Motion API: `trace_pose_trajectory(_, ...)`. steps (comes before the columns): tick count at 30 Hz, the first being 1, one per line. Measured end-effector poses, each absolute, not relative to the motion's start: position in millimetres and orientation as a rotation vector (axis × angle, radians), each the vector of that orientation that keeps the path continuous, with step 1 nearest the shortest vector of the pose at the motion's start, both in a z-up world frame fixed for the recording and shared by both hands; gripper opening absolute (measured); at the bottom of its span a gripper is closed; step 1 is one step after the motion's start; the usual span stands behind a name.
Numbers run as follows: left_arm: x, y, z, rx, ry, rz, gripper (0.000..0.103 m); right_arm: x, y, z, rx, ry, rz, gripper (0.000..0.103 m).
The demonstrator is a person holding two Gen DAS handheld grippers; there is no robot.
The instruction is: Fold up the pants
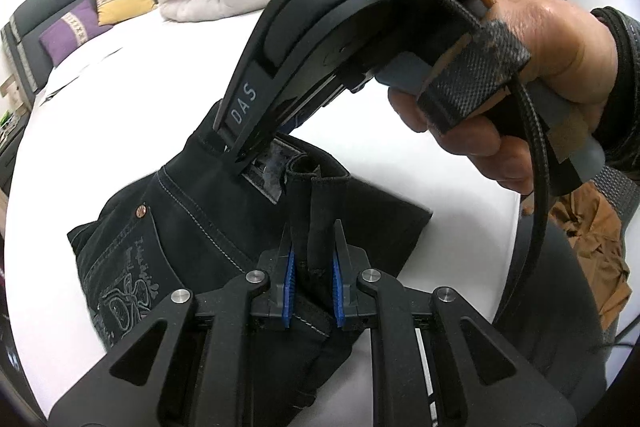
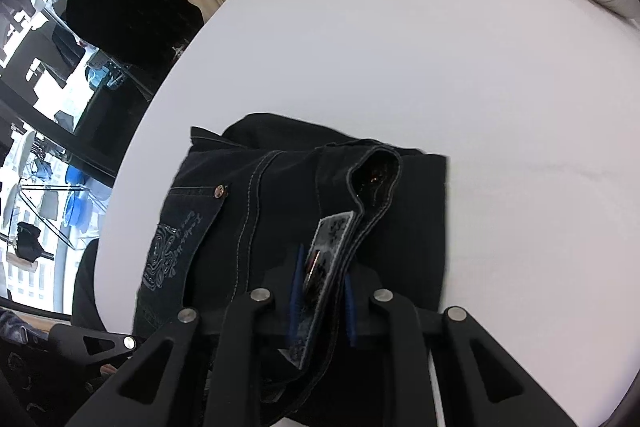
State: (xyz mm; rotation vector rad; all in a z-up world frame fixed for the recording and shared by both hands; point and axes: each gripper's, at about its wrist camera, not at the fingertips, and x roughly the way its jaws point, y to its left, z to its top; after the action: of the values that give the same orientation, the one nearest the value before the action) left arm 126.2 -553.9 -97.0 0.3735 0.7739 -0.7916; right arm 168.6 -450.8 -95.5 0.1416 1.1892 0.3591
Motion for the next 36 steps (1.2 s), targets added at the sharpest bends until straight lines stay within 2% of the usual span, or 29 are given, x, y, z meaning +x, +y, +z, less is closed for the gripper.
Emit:
trace_pose_trajectory(5,123,-550,-93,0.38,0.792,-0.8,0.013,169,-473,-102,0.206,1.19,0.397,0.018)
trace_pose_trajectory(11,143,-560,-108,0.406,0.851,-0.789,0.013,167,-493,-139,0.325,1.194,0.407,0.018)
trace_pose_trajectory(20,153,-586,-129,0.429,0.845,-0.736,0.014,178,-502,-155,0.347,1.207,0.446,0.02)
trace_pose_trajectory(23,151,-603,-140,0.438,0.838,-0.729,0.019,180,-508,-165,0.368,1.195,0.486,0.023)
trace_pose_trajectory(25,148,-602,-138,0.404,0.841,-0.749,0.028,177,-518,-168,0.427,1.185,0.507,0.025)
trace_pose_trajectory(28,141,-580,-130,0.32,0.878,-0.815,0.03,166,-531,-162,0.47,1.15,0.489,0.043)
trace_pose_trajectory(29,138,-574,-127,0.302,0.88,-0.829,0.03,161,-536,-158,0.441,1.144,0.425,0.062)
trace_pose_trajectory(30,134,-560,-121,0.266,0.886,-0.858,0.03,157,-542,-156,0.437,1.139,0.389,0.068)
trace_pose_trajectory(31,134,-549,-118,0.238,0.893,-0.874,0.03,152,-551,-152,0.455,1.128,0.355,0.067)
trace_pose_trajectory(32,133,-535,-113,0.192,0.901,-0.889,0.03,146,-561,-147,0.487,1.116,0.325,0.061)
trace_pose_trajectory(33,136,-519,-108,0.139,0.904,-0.893,0.03,142,-564,-141,0.508,1.102,0.334,0.048)
trace_pose_trajectory(36,166,-474,-100,0.006,0.879,-0.871,0.03,127,-552,-116,0.56,1.025,0.478,0.024)
